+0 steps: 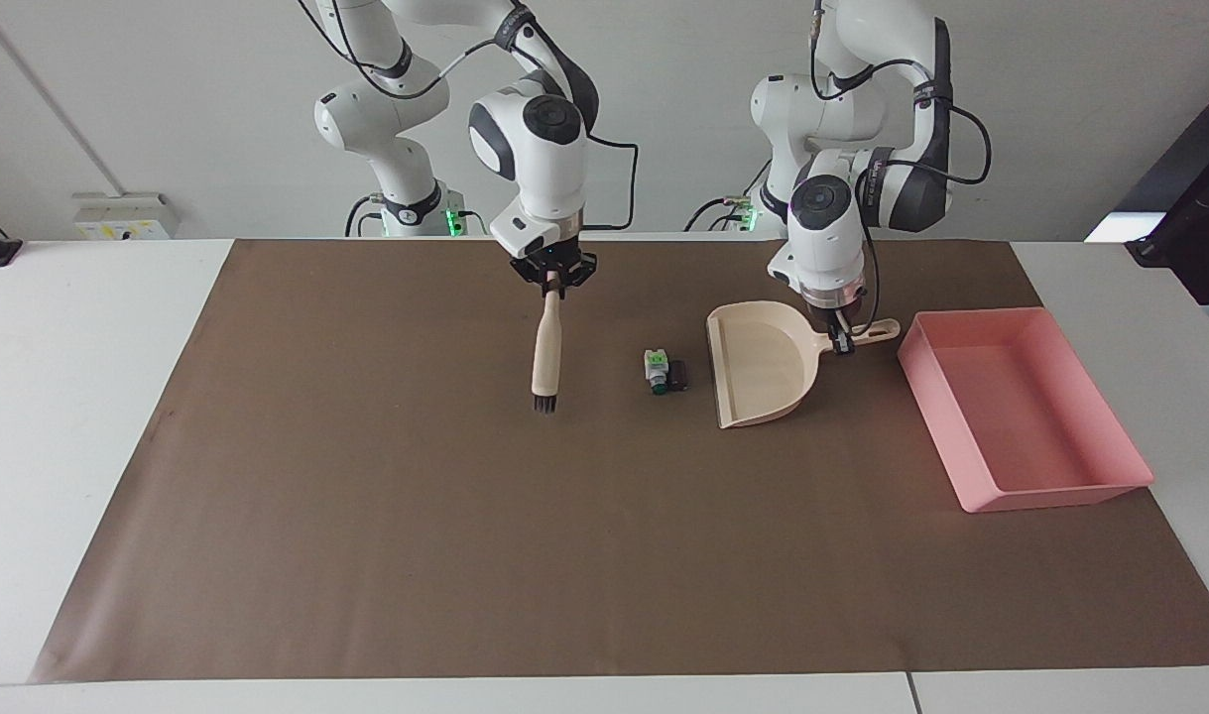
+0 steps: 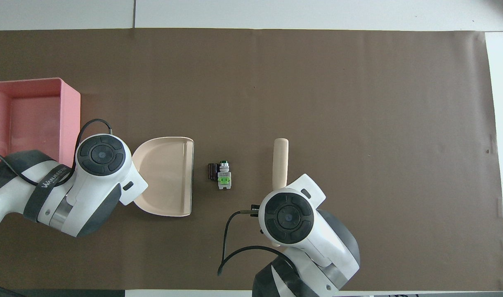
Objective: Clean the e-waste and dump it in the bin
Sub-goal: 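Sweep the component into the dustpan with the brush in the right gripper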
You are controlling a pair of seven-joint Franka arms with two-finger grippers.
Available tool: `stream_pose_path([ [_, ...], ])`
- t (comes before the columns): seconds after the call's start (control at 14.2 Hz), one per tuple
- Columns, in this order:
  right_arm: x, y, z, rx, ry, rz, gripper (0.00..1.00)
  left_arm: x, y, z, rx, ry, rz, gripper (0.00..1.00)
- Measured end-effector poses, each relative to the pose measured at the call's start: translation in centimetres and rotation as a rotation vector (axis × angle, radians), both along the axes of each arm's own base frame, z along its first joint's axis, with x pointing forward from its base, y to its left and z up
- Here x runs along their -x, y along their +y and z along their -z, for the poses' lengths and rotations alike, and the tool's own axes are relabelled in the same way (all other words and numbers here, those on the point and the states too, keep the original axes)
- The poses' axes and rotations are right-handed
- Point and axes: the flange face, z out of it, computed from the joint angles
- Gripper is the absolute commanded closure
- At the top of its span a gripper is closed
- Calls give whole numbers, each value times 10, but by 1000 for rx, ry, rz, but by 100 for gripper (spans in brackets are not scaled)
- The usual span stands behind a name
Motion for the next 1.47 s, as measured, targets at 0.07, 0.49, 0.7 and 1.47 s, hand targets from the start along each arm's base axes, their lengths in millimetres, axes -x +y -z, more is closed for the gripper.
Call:
stream_pose_path([
  [0.07, 5, 14, 7, -9, -12, -4, 100, 1, 0, 2, 0, -1, -4, 100],
  [0.49, -4, 91, 52, 10, 9, -34, 100, 3, -1, 5, 3, -4, -4, 100],
  [0.7, 3, 121, 57, -15, 3, -76, 100, 3, -1, 5, 3, -4, -4, 100],
  [1.47, -2, 206, 29, -413, 23, -131, 100, 10, 11, 27, 83, -88, 4, 100],
])
